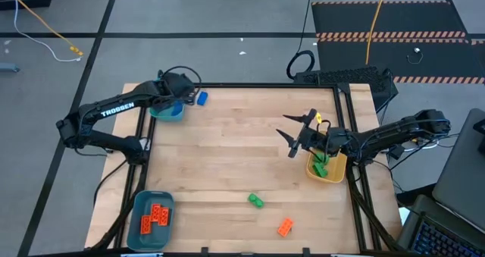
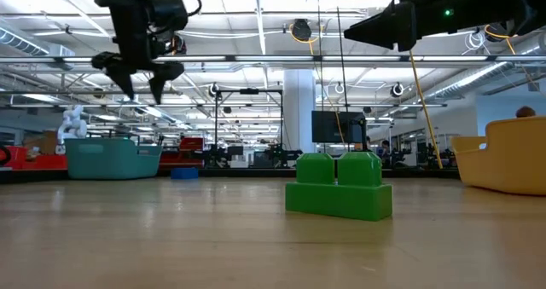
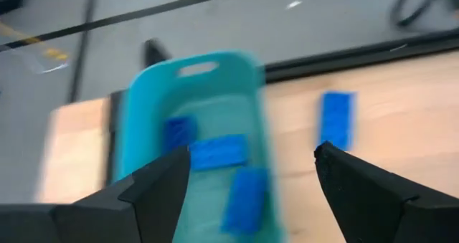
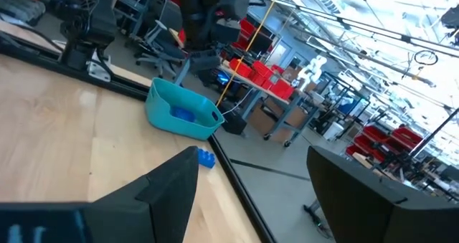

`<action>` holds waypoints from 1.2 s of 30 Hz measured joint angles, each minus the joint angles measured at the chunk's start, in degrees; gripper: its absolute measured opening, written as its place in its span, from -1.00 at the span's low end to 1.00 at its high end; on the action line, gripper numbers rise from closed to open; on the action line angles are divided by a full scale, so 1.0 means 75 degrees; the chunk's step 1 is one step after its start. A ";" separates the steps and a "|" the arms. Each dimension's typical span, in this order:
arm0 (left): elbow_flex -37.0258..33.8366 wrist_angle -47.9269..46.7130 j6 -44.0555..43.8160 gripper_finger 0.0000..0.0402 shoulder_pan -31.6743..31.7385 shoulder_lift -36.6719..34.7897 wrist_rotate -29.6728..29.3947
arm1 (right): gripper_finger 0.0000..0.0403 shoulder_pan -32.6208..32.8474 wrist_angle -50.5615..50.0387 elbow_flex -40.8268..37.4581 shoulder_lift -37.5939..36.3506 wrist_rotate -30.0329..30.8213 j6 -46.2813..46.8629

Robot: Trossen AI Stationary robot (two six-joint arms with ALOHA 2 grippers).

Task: Sort & place blocks by color
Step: Put the blue game piece into the light blue bin

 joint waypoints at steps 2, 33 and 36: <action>0.0000 0.0788 0.0424 0.47 -0.0091 0.0000 0.0343 | 0.26 0.0000 0.0000 0.0000 0.0000 -0.0001 -0.0036; 0.0003 0.3377 0.2448 0.17 0.1182 0.3311 0.3442 | 0.26 -0.0254 0.0060 0.0003 0.0000 -0.0001 0.0025; 0.0003 0.3343 0.2456 0.17 0.1292 0.3479 0.3439 | 0.26 -0.0254 0.0091 0.0006 0.0000 -0.0001 0.0025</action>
